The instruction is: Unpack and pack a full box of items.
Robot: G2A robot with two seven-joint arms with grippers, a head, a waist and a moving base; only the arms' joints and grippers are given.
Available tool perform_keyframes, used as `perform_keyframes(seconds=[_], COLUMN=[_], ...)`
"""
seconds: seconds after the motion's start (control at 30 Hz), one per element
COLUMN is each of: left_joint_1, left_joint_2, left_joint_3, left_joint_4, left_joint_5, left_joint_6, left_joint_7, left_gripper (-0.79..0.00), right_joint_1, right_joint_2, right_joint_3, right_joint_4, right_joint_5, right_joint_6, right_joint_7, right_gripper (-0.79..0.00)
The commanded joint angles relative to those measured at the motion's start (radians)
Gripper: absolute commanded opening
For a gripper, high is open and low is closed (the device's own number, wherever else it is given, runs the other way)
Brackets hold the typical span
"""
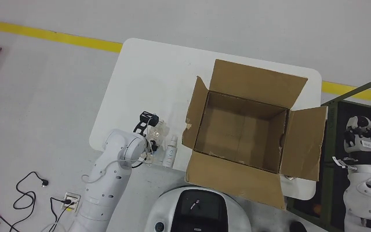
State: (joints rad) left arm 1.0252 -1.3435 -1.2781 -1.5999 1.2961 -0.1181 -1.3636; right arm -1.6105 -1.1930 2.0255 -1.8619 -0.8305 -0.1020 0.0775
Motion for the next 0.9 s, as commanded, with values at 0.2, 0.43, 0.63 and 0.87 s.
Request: perform_keyframes(seconds=[0.2, 0.43, 0.63, 0.87], left_joint_1=[0.002, 0.019, 0.037, -0.006], left_joint_2=[0.006, 0.016, 0.029, 0.039], left_joint_3=[-0.007, -0.043, -0.111, -0.215], left_joint_4=[-0.019, -0.097, -0.235, -0.398], left_joint_5=[-0.002, 0.0, 0.008, -0.04], left_joint_6=[0.006, 0.013, 0.025, 0.064], left_joint_7=[0.0, -0.024, -0.072, -0.104], left_gripper=[-0.785, -0.785, -0.785, -0.785], right_joint_1=[0.0, 0.0, 0.0, 0.0], right_joint_2=[0.0, 0.0, 0.0, 0.0], right_joint_3=[0.0, 0.0, 0.0, 0.0], right_joint_4=[0.0, 0.0, 0.0, 0.0], right_joint_5=[0.0, 0.0, 0.0, 0.0], right_joint_6=[0.0, 0.0, 0.0, 0.0], right_joint_7=[0.0, 0.0, 0.0, 0.0], right_gripper=[-0.785, -0.785, -0.785, -0.785])
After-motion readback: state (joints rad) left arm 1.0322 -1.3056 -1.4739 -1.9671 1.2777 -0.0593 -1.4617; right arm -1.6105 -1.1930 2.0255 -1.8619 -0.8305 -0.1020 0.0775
